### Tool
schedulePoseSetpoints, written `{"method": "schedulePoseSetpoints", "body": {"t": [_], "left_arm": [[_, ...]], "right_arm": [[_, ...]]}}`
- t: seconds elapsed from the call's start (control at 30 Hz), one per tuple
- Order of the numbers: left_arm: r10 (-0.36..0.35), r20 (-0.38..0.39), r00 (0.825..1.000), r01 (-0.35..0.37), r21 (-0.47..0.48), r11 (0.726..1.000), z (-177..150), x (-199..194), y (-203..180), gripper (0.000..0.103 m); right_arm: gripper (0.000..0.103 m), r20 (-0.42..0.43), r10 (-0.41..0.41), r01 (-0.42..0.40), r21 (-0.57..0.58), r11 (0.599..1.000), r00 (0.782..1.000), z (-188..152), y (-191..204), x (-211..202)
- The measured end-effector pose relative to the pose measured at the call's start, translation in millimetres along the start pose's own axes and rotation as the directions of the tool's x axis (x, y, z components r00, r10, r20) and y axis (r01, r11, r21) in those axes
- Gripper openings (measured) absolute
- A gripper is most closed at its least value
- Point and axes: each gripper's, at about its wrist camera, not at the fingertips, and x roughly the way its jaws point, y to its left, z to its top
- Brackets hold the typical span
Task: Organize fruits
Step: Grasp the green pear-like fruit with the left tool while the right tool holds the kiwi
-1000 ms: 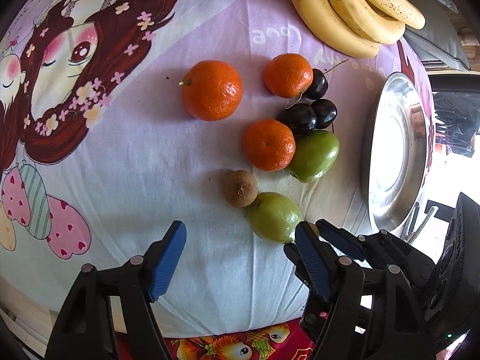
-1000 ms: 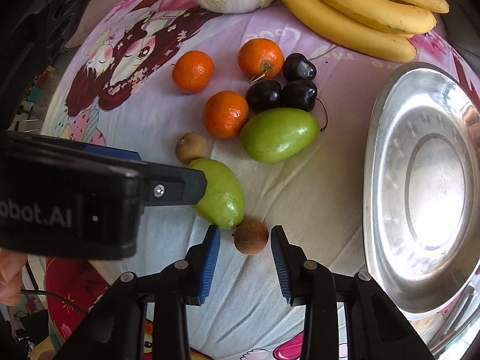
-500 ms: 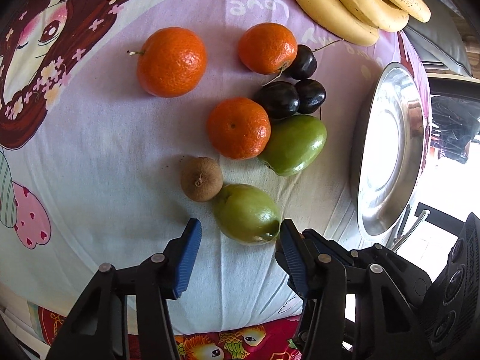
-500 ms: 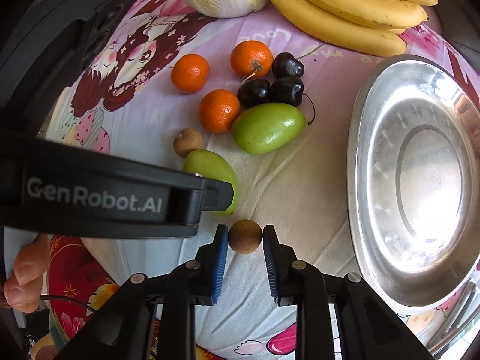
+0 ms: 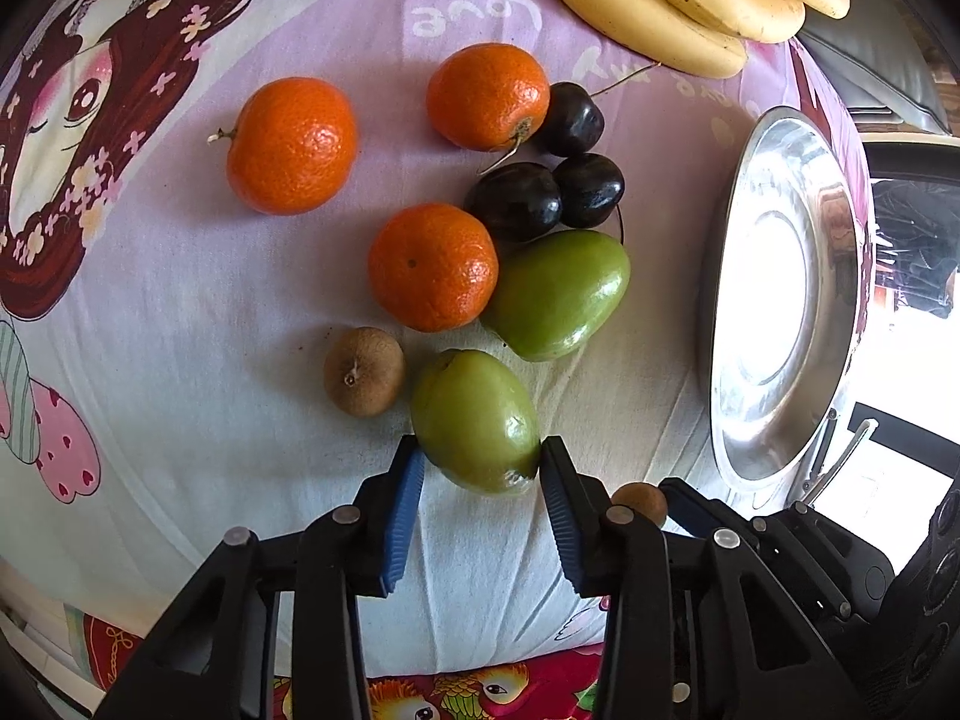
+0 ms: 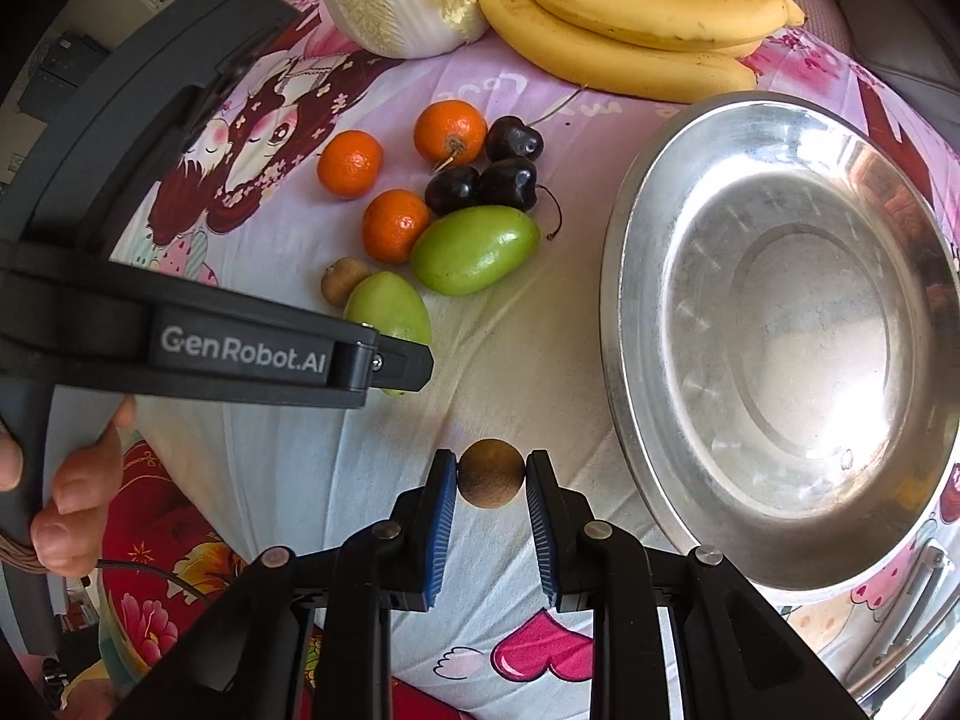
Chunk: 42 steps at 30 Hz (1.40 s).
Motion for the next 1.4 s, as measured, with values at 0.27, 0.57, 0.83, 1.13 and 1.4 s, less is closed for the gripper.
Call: {"method": "schedulePoseSetpoints", "body": {"t": [0.27,0.57,0.83,1.13,1.4], "left_arm": [[-0.021,-0.008,1.0,0.02,-0.044,0.999,6,8,-2,0.04],[0.005,-0.005,1.0,-0.005,-0.077,0.997,30,31,-12,0.04],[-0.004,-0.02,1.0,0.002,-0.093,0.996,54,42,-2,0.041],[0.01,-0.006,1.0,-0.01,-0.07,0.997,38,-6,29,0.04],[0.052,-0.014,0.999,-0.053,-0.065,0.997,27,-9,32,0.04]], "right_arm": [[0.026,0.004,0.008,-0.008,0.003,1.0,1.0,-5,2,-4],[0.026,-0.019,-0.005,0.005,0.01,1.0,1.0,-3,0,13],[0.026,-0.03,-0.002,0.003,0.02,1.0,1.0,3,5,25],[0.026,-0.016,-0.005,0.006,0.034,0.999,1.0,11,4,18],[0.026,0.014,0.009,-0.009,0.03,1.0,1.0,12,9,-2]]}}
